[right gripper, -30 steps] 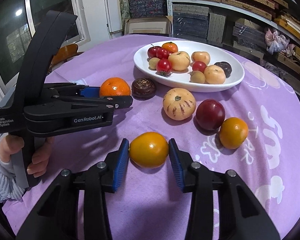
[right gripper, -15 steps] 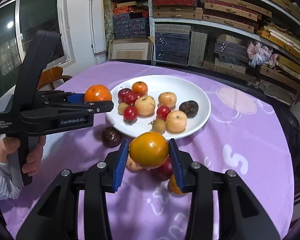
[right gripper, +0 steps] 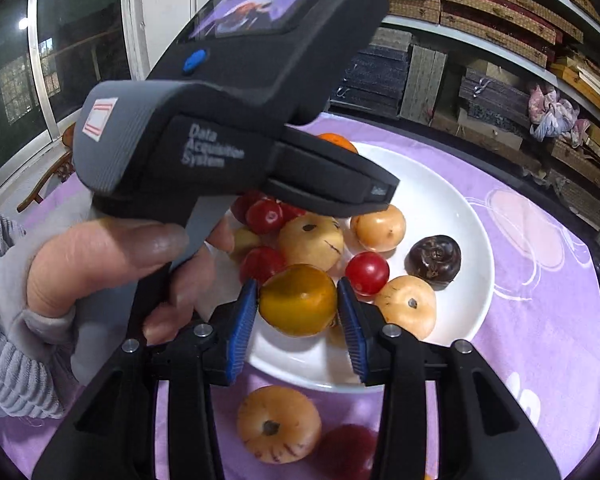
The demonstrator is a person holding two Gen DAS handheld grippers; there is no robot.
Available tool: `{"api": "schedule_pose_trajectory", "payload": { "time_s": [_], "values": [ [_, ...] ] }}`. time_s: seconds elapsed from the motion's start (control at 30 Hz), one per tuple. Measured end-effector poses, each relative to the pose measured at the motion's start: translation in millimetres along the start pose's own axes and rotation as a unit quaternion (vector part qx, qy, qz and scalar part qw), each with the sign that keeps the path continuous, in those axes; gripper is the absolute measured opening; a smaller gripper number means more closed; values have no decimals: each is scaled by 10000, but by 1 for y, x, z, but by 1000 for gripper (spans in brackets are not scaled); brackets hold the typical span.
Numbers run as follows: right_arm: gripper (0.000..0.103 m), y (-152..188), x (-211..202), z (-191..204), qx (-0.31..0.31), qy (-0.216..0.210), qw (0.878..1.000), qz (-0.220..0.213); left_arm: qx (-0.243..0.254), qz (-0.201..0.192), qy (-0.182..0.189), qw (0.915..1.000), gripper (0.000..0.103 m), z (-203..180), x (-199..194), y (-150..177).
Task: Organize fruits
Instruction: 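Carry both held fruits over the white plate and open both tools, then grasp a pale striped fruit with the left tool while the right tool grasps an orange fruit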
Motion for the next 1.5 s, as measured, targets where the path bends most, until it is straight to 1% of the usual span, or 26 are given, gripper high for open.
{"api": "schedule_pose_trajectory", "payload": {
  "time_s": [0.03, 0.1, 0.13, 0.17, 0.23, 0.27, 0.3, 0.37, 0.4, 0.53, 0.67, 0.7, 0.77, 0.9, 0.97, 1.07, 1.13, 1.27, 1.37, 1.5],
  "values": [
    [42, 1, 2, -2, 11, -5, 10000, 0, 29, -24, 29, 10000, 55, -3, 0, 0],
    [55, 2, 2, -6, 49, 46, 10000, -57, 191, -194, -93, 9996, 63, -8, -4, 0],
    [57, 2, -1, -8, 107, 52, 9999, -115, 295, -331, -147, 9989, 65, -11, -9, 1],
    [59, 3, -5, -10, 182, 45, 9997, -169, 377, -446, -195, 9981, 66, -12, -14, 1],
    [59, 3, -19, -16, 313, 11, 9992, -257, 523, -657, -339, 9959, 67, -12, -28, 2],
    [61, 4, -28, -18, 334, 32, 9989, -316, 540, -754, -377, 9950, 67, -10, -37, 2],
    [67, 7, -40, -20, 356, 78, 9985, -399, 523, -871, -425, 9939, 67, -7, -50, 4],
    [74, 16, -64, -23, 458, 159, 9973, -544, 437, -1035, -508, 9924, 71, -1, -72, 8],
    [74, 21, -76, -26, 553, 176, 9964, -613, 374, -1115, -573, 9914, 73, 3, -84, 12],
    [76, 46, -118, -36, 986, 267, 9916, -795, 142, -1247, -709, 9896, 74, 13, -127, 34],
    [83, 71, -147, -42, 1337, 375, 9847, -1049, 100, -1378, -887, 9864, 74, 16, -162, 59],
    [85, 77, -153, -43, 1402, 380, 9832, -1105, 76, -1366, -900, 9865, 74, 16, -169, 66],
    [86, 88, -159, -43, 1413, 454, 9830, -1080, 18, -1293, -897, 9875, 74, 17, -178, 76],
    [88, 95, -163, -36, 1144, 623, 9854, -1097, -36, -1044, -765, 9916, 74, 12, -184, 98],
    [90, 94, -164, -33, 1056, 718, 9856, -1108, -41, -847, -592, 9946, 74, 8, -181, 107],
    [91, 95, -164, -42, 1043, 887, 9846, -1085, -81, -614, -307, 9976, 74, -1, -177, 116],
    [92, 93, -162, -52, 1156, 944, 9828, -1086, 28, -521, -159, 9985, 74, -11, -174, 121],
    [93, 97, -168, -73, 1645, 917, 9757, -1118, 342, -516, -197, 9979, 74, -30, -168, 125],
    [93, 99, -172, -86, 1970, 882, 9694, -1168, 392, -417, -158, 9982, 74, -43, -155, 124],
    [93, 97, -178, -95, 2120, 891, 9653, -1241, 383, -380, -36, 9985, 75, -56, -146, 121]
  ]
}}
Point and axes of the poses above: each gripper's, at about its wrist camera, not at the fingertips, and x roughly the way its jaws point, z to its left, y to its underside, the point moved 2 cm from there along x, roughly the way its jaws point, and after that the axes turned 15 degrees about -z, right-handed, at the moved point
